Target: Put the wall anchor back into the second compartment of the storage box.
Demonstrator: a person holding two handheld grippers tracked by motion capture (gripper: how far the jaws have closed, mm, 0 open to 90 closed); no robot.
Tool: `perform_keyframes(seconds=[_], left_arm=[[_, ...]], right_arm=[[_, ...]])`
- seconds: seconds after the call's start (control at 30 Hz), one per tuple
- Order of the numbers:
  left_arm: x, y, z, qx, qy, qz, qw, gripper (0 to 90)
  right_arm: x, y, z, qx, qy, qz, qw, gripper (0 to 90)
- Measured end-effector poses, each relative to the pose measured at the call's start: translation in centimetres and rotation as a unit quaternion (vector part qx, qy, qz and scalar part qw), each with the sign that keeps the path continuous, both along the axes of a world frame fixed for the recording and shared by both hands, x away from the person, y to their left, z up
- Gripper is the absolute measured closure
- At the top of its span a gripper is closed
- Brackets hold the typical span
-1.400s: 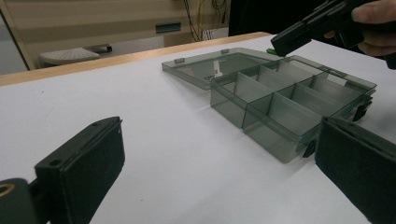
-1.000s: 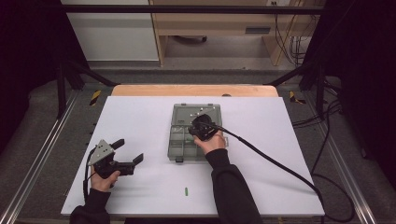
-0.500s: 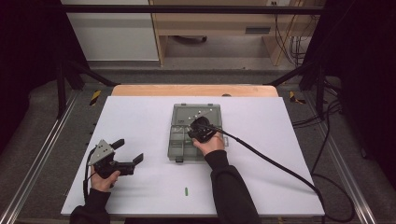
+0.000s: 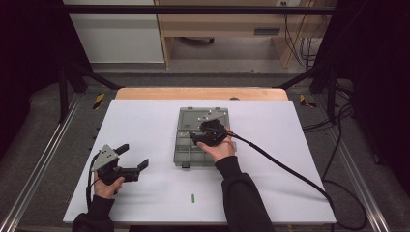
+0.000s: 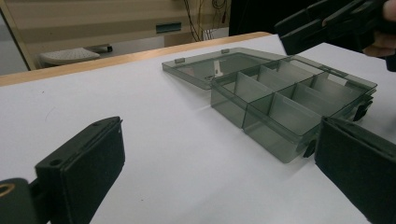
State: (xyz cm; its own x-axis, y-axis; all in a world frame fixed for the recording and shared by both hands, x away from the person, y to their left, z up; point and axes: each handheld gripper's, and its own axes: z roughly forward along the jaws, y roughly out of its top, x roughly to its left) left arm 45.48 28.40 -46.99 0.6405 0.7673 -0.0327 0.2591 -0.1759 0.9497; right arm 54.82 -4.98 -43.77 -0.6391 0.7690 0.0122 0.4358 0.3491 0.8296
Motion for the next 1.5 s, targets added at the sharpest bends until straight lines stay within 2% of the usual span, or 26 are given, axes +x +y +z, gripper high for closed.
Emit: perform_keyframes(seconds=[0.07, 0.17, 0.3, 0.33, 0.43, 0.47, 0.53, 0.63, 0.93, 1.0, 1.03, 1.17, 1.2, 1.5], left_arm=[[0.0, 0.0, 0.0, 0.001, 0.0, -0.001, 1.0, 1.2], [0.0, -0.1, 0.0, 0.0, 0.0, -0.001, 1.0, 1.2], [0.0, 0.0, 0.0, 0.0, 0.0, -0.001, 1.0, 1.2], [0.0, 0.0, 0.0, 0.001, 0.0, -0.001, 1.0, 1.2], [0.0, -0.1, 0.0, 0.0, 0.0, -0.001, 1.0, 1.2], [0.0, -0.1, 0.0, 0.001, 0.001, -0.001, 1.0, 1.2], [0.0, -0.1, 0.0, 0.001, 0.0, -0.001, 1.0, 1.1], [0.0, -0.1, 0.0, 0.0, 0.0, -0.001, 1.0, 1.2], [0.0, -0.1, 0.0, 0.002, 0.0, -0.002, 1.0, 1.2], [0.0, -0.1, 0.0, 0.003, 0.0, -0.002, 1.0, 1.1], [0.0, -0.1, 0.0, 0.003, -0.001, -0.002, 1.0, 1.1], [0.0, -0.1, 0.0, 0.002, -0.001, -0.001, 1.0, 1.2], [0.0, -0.1, 0.0, 0.002, -0.001, -0.001, 1.0, 1.2], [0.1, -0.2, 0.0, 0.005, -0.001, -0.002, 1.0, 1.2]], right_arm=[[-0.7, -0.3, 0.9, 0.0, -0.021, -0.009, 0.9997, 16.1], [-1.6, -0.6, 1.9, 0.003, -0.034, -0.011, 0.9994, 8.8], [-2.6, -1.0, 2.7, 0.01, -0.044, -0.01, 0.9989, 6.7], [-3.2, -1.4, 3.2, 0.023, -0.05, -0.011, 0.9984, 5.2], [-3.9, -1.8, 3.5, 0.033, -0.056, -0.015, 0.9978, 4.5], [-4.6, -2.0, 3.8, 0.042, -0.061, -0.014, 0.9972, 3.8], [-4.9, -2.2, 3.9, 0.043, -0.063, -0.013, 0.997, 3.3], [-6.4, -2.6, 4.1, 0.048, -0.071, -0.008, 0.9963, 3.1], [-9.2, -4.4, 3.9, 0.073, -0.069, -0.012, 0.9949, 2.7], [-9.4, -4.5, 3.8, 0.074, -0.07, -0.012, 0.9948, 2.6], [-10.1, -4.9, 3.5, 0.075, -0.065, -0.015, 0.9949, 2.6], [-11.0, -5.1, 2.9, 0.073, -0.059, -0.015, 0.9955, 2.7], [-11.4, -5.3, 2.3, 0.075, -0.051, -0.013, 0.9958, 2.7], [-12.6, -4.8, 0.4, 0.061, -0.02, -0.008, 0.9979, 2.6]])
